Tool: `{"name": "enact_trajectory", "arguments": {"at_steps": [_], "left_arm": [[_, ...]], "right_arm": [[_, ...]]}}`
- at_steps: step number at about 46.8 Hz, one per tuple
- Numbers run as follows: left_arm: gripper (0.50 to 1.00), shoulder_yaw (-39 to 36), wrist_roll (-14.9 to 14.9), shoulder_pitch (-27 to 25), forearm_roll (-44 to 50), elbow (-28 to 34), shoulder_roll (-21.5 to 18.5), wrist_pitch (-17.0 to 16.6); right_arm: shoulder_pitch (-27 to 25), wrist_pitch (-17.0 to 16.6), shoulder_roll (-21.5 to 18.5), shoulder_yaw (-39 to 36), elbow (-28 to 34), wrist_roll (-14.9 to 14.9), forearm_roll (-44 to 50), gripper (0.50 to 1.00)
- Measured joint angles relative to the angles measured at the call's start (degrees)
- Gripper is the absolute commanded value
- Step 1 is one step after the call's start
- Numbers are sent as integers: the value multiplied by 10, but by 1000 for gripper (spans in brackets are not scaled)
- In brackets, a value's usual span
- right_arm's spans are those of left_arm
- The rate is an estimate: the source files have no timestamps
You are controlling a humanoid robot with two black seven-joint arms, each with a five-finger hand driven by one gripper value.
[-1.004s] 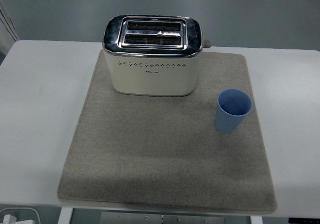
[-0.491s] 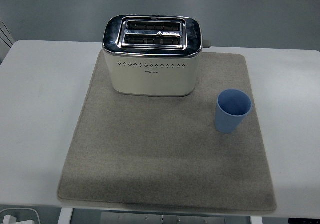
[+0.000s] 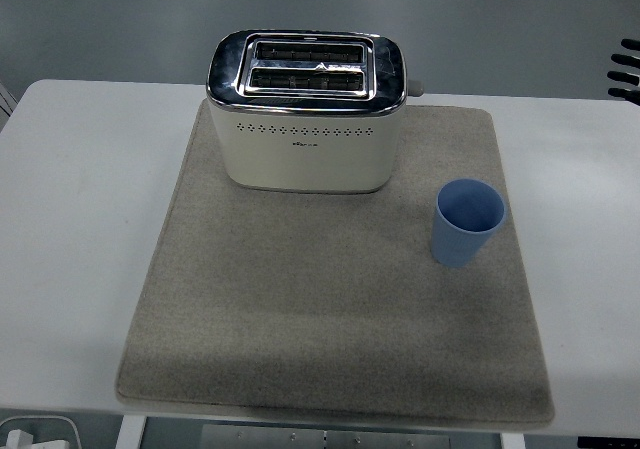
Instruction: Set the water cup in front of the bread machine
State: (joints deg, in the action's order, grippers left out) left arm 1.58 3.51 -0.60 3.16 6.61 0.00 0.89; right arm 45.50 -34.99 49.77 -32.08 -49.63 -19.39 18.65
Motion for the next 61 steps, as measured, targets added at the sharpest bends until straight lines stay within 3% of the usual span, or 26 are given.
{"name": "enact_trajectory", "arguments": {"at_steps": [7, 39, 61], "left_arm": [[1000, 0, 0, 0, 0, 0, 0, 0], [1000, 0, 0, 0, 0, 0, 0, 0], [1000, 0, 0, 0, 0, 0, 0, 0]], "right_arm": [[-25, 0, 16, 1, -35, -36, 0, 928], [-118, 0, -22, 3, -43, -34, -1, 928], [-150, 0, -74, -3, -94, -33, 10, 928]]}}
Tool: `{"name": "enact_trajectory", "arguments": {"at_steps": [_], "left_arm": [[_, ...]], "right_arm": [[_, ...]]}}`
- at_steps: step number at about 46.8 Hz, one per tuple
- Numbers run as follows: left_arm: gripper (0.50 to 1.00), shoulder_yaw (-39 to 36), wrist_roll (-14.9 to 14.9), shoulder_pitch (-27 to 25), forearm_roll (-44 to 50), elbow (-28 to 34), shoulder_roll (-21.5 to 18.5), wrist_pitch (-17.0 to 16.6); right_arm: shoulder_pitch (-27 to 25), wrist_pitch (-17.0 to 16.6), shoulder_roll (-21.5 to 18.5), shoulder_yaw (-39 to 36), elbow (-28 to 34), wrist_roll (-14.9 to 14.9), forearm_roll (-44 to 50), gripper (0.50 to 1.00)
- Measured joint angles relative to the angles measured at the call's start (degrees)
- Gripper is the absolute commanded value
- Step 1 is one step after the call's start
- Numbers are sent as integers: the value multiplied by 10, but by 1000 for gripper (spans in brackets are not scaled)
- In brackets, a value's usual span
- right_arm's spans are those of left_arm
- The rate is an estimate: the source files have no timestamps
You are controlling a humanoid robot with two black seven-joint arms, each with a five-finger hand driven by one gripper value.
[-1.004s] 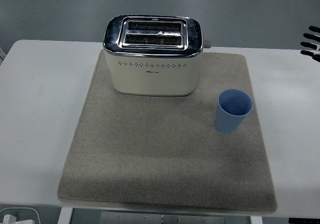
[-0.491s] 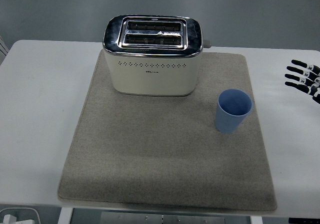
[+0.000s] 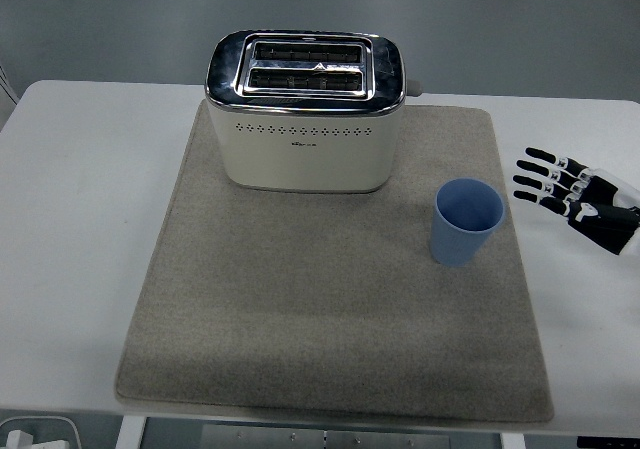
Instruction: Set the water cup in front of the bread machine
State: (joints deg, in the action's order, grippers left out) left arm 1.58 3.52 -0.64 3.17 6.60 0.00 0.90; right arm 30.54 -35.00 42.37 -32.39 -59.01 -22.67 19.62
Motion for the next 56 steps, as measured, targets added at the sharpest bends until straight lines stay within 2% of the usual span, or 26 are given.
{"name": "enact_trajectory", "arguments": {"at_steps": [18, 56], "left_arm": [[1000, 0, 0, 0, 0, 0, 0, 0], [1000, 0, 0, 0, 0, 0, 0, 0]], "right_arm": [[-7, 0, -43, -38, -3, 0, 37, 928], [-26, 0, -61, -37, -29, 3, 44, 928]]}}
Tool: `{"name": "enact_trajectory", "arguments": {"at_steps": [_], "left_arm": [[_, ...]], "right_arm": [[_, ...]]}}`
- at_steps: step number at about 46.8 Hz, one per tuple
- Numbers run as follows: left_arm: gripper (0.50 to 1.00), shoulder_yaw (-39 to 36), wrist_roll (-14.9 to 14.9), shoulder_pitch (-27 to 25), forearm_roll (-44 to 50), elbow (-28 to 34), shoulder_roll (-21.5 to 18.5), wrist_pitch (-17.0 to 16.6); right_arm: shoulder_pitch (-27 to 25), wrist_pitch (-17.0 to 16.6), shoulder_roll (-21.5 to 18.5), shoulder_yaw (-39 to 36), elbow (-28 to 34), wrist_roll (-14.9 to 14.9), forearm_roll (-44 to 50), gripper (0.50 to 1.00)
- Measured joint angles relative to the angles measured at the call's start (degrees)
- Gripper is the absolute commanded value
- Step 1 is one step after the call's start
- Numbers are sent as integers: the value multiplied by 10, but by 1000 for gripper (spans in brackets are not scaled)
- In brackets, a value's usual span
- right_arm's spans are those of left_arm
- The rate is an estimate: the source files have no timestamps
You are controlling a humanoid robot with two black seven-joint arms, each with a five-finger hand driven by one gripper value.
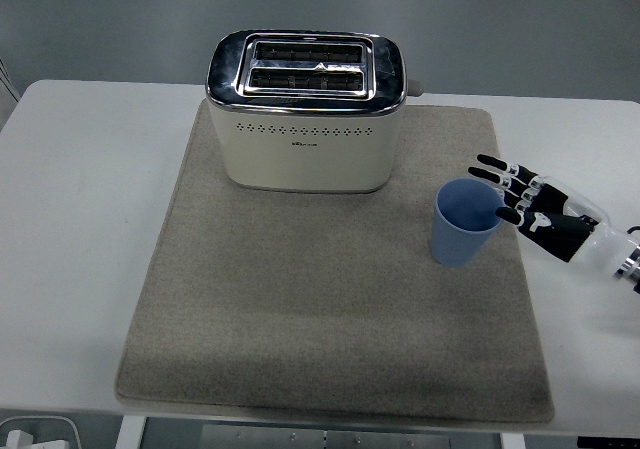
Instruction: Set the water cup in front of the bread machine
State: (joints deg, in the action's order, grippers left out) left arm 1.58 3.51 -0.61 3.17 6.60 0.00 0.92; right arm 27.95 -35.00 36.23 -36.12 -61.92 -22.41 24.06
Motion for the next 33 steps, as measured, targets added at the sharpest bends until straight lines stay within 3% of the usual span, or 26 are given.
{"name": "enact_trajectory", "arguments": {"at_steps": [33], "left_arm": [[1000, 0, 0, 0, 0, 0, 0, 0]], "right_arm": [[7, 0, -24, -40, -1, -1, 112, 928]]}}
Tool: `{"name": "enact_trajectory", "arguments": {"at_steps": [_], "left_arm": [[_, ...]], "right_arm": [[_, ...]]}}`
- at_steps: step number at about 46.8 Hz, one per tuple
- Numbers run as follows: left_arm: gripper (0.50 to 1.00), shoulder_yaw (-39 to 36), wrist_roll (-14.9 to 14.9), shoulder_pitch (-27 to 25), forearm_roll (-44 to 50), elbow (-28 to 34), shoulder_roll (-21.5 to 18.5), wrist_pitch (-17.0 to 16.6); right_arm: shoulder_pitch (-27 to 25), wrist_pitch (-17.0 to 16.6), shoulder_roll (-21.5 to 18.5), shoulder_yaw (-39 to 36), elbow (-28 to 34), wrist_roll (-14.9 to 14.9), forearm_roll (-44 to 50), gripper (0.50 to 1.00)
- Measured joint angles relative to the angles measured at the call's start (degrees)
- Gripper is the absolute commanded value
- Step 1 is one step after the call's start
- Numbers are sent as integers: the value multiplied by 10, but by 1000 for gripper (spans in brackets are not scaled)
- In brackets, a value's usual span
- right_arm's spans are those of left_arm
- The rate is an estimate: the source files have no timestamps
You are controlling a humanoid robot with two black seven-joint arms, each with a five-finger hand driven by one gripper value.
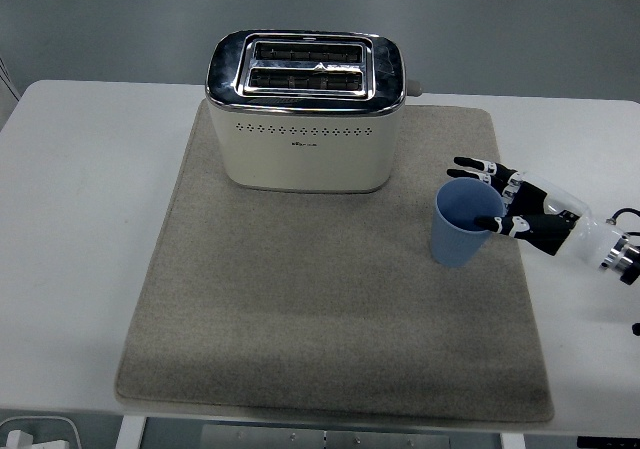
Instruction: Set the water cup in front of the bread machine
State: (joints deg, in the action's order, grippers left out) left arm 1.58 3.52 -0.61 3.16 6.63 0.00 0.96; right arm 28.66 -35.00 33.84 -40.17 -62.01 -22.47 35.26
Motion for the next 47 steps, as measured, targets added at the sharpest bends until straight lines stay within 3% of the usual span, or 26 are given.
{"name": "enact_trajectory", "arguments": {"at_steps": [47], "left_arm": [[1000, 0, 0, 0, 0, 0, 0, -1]], "right_arm": [[-7, 0, 2, -2, -8, 0, 11, 928]]}}
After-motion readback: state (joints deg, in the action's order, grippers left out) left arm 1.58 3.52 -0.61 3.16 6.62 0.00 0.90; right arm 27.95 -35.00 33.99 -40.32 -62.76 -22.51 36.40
